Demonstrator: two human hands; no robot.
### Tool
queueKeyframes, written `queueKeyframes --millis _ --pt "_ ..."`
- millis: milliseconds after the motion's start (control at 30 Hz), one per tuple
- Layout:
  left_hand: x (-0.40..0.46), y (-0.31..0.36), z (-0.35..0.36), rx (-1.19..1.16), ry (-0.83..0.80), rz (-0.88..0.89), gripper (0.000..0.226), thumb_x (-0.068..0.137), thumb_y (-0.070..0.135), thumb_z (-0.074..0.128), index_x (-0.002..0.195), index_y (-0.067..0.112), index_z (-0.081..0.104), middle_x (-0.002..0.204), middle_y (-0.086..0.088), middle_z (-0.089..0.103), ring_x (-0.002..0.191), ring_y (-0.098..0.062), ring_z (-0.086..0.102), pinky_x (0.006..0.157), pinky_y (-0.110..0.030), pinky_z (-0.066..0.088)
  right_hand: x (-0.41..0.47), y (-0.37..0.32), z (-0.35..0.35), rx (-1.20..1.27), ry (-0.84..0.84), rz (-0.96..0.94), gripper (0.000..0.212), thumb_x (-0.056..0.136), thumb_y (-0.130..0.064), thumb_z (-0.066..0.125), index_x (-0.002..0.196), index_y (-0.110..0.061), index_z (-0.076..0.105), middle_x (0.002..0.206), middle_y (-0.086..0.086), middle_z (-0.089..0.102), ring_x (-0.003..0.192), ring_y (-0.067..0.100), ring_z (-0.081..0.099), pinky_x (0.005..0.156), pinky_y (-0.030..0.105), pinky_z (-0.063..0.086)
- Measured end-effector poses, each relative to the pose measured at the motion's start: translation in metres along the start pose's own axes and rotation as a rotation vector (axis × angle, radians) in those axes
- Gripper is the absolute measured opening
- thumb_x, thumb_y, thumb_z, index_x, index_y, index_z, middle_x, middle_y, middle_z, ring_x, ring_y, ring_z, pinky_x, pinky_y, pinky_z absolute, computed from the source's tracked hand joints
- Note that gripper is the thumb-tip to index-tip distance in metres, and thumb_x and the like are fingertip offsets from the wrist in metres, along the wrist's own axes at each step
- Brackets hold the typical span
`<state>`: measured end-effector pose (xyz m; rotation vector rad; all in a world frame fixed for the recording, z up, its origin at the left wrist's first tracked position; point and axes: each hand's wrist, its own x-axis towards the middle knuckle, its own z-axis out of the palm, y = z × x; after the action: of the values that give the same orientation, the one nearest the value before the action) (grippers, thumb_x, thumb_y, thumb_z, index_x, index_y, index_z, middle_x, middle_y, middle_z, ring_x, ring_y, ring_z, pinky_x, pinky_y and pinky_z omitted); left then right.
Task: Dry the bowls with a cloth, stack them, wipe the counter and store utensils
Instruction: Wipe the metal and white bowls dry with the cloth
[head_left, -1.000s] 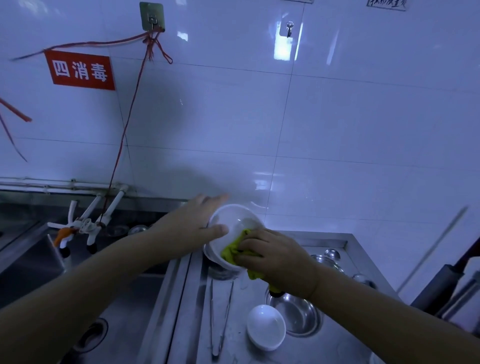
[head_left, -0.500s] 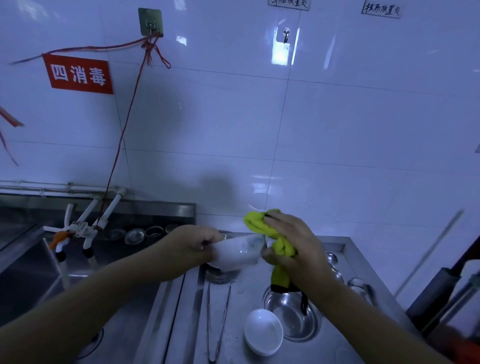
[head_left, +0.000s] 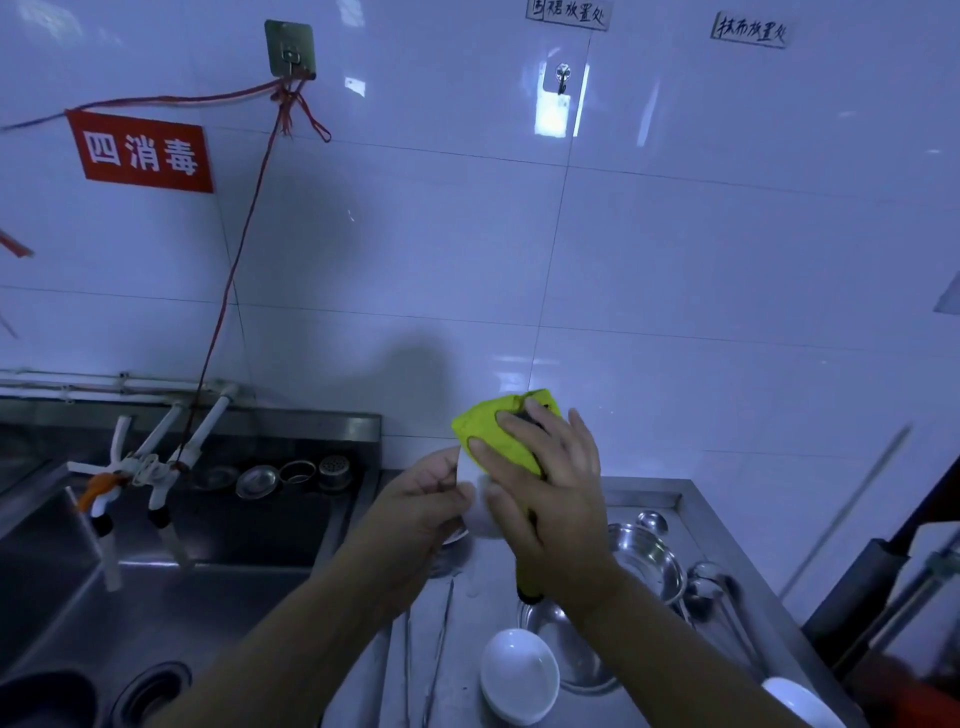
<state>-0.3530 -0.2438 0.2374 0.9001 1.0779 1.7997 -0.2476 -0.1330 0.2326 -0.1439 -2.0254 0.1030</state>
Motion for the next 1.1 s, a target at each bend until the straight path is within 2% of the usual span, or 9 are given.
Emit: queueKeyframes --millis 133,267,333,400,467,600,800,933,1100 --pt "0.003 -0.001 -0.002 0.038 0.055 -0.021 0.034 0.073 0.01 0.055 0.104 0.009 0.069 0.107 -0.024 0.067 0.094 -0.046 0.056 0.085 -0.046 0.04 0.014 0.007 -0.003 0.356 -0.019 0.304 0.035 0.089 -0.017 0.048 0.112 -0.033 0.069 0.124 -0.011 0.057 0.126 0.02 0.045 0.107 0.03 0.034" --pt "0.007 -0.001 -0.006 0.014 0.019 -0.061 0.031 0.075 0.013 0.055 0.102 0.015 0.071 0.098 -0.019 0.069 0.09 -0.035 0.049 0.072 -0.035 0.027 0.021 0.014 -0.005 0.659 0.011 0.615 0.042 0.091 -0.007 0.044 0.104 -0.034 0.073 0.11 -0.011 0.065 0.111 0.007 0.057 0.093 0.019 0.042" --pt "0.01 0.001 -0.007 -0.051 0.0 -0.028 0.031 0.076 0.006 0.056 0.104 0.008 0.068 0.096 -0.019 0.069 0.083 -0.034 0.052 0.069 -0.03 0.035 0.019 0.016 -0.004 0.659 0.028 0.687 0.041 0.095 -0.006 0.043 0.108 -0.033 0.072 0.11 -0.012 0.065 0.11 0.004 0.056 0.093 0.017 0.041" --pt "0.013 0.001 -0.009 -0.109 0.035 0.012 0.038 0.075 0.003 0.058 0.112 0.0 0.061 0.101 -0.018 0.069 0.086 -0.028 0.064 0.067 -0.029 0.053 0.014 0.015 -0.002 0.512 -0.002 0.668 0.041 0.095 -0.015 0.042 0.118 -0.04 0.064 0.112 -0.02 0.059 0.114 0.003 0.05 0.096 0.014 0.036" --pt "0.017 -0.001 -0.01 -0.154 0.083 0.017 0.042 0.079 0.005 0.049 0.12 -0.004 0.055 0.111 -0.02 0.065 0.097 -0.025 0.064 0.079 -0.03 0.056 0.011 0.013 0.0 0.32 -0.007 0.558 0.044 0.094 -0.021 0.039 0.127 -0.048 0.051 0.114 -0.025 0.052 0.117 0.002 0.041 0.098 0.011 0.029" --pt "0.023 -0.001 -0.008 -0.266 0.153 0.007 0.032 0.092 -0.002 0.035 0.118 -0.003 0.054 0.107 -0.018 0.065 0.092 -0.024 0.063 0.082 -0.032 0.053 0.005 0.006 0.006 0.084 0.002 0.259 0.039 0.095 -0.022 0.039 0.131 -0.017 0.055 0.121 -0.002 0.053 0.116 0.016 0.039 0.103 0.031 0.032" --pt "0.031 0.011 -0.019 -0.281 0.116 0.049 0.027 0.083 0.002 0.042 0.103 0.001 0.06 0.09 -0.01 0.072 0.079 -0.016 0.069 0.07 -0.024 0.057 -0.01 0.016 -0.005 -0.01 -0.074 0.07 0.036 0.1 -0.025 0.035 0.116 -0.011 0.065 0.111 0.006 0.061 0.107 0.024 0.049 0.09 0.042 0.039" --pt "0.026 0.006 -0.018 -0.22 0.078 0.0 0.038 0.075 0.007 0.05 0.111 0.0 0.06 0.1 -0.014 0.07 0.086 -0.021 0.068 0.077 -0.03 0.056 0.002 0.027 -0.011 -0.083 -0.012 0.115 0.032 0.092 -0.016 0.044 0.109 -0.005 0.07 0.103 0.012 0.064 0.101 0.026 0.049 0.086 0.046 0.045" --pt "0.029 0.011 -0.013 -0.152 0.117 0.009 0.028 0.089 -0.002 0.042 0.11 -0.001 0.06 0.1 -0.019 0.069 0.086 -0.024 0.067 0.074 -0.031 0.057 0.003 0.01 -0.003 0.038 0.01 0.152 0.032 0.092 -0.015 0.046 0.11 -0.003 0.068 0.106 0.011 0.06 0.106 0.021 0.045 0.098 0.035 0.037"
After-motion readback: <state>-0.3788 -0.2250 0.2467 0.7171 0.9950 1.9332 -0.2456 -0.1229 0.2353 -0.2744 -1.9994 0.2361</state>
